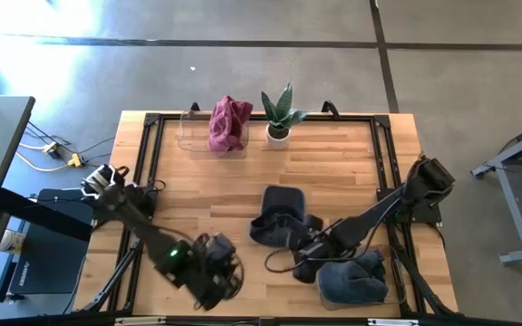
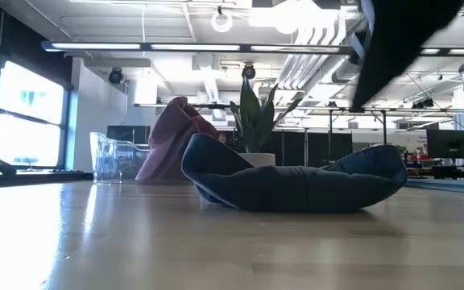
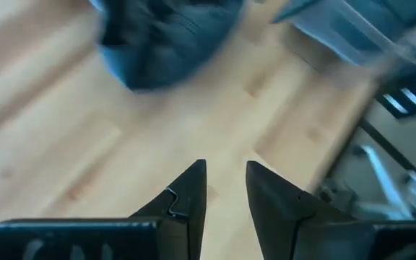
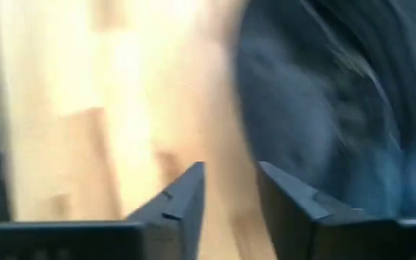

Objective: Pick & Place hat
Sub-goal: Put the blue cap into the bottom transparent bin

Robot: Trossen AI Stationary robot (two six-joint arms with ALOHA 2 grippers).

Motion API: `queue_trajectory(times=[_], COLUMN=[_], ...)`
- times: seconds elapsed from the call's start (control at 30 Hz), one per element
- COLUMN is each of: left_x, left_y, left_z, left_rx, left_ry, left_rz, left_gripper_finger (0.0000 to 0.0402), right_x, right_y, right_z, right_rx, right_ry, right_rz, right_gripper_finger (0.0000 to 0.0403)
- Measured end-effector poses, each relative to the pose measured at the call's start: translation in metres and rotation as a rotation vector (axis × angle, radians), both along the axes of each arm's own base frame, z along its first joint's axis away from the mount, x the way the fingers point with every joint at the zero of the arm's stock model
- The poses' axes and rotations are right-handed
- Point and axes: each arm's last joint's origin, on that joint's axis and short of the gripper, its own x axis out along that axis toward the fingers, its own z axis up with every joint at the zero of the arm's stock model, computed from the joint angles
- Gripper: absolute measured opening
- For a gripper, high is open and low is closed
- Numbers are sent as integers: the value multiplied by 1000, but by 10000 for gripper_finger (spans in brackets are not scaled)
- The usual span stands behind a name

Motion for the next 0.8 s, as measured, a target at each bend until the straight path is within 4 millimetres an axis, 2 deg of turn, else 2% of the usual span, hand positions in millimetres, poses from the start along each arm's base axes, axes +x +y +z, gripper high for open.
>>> queue_trajectory(times=[0.1, 0.2, 0.37, 0.5, 0.6, 0.8], left_x=[-13, -24, -40, -50, -54, -52], left_y=[-21, -35, -50, -59, -62, -61], left_z=[7, 2, -8, -8, -7, -7], left_rx=[-32, -63, -121, -148, -161, -151], left_ry=[-48, -87, -115, -136, -152, -167], left_rz=[-47, -34, 30, 37, 44, 57], left_gripper_finger=[94, 94, 94, 94, 94, 94], right_x=[8, 16, 35, 48, 56, 64], right_y=[7, 5, -7, -20, -31, -49], right_z=[1, -14, -52, -77, -83, -84], right_rx=[-60, -155, -294, -317, -253, -144], right_ry=[-76, -64, 31, 82, 100, 107], right_rz=[170, 253, 397, 463, 468, 471], right_gripper_finger=[169, 209, 222, 207, 184, 93])
